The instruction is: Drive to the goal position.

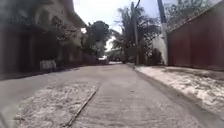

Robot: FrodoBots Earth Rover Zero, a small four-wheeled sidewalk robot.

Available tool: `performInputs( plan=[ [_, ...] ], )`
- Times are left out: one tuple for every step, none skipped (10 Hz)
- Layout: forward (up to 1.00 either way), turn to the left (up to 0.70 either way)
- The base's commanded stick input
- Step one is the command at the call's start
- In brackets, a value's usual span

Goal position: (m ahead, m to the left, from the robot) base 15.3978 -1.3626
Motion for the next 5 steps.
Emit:
performInputs(
  plan=[
    [0.97,-0.21],
    [0.97,-0.17],
    [0.97,-0.14],
    [0.97,-0.1],
    [0.97,-0.07]
  ],
)
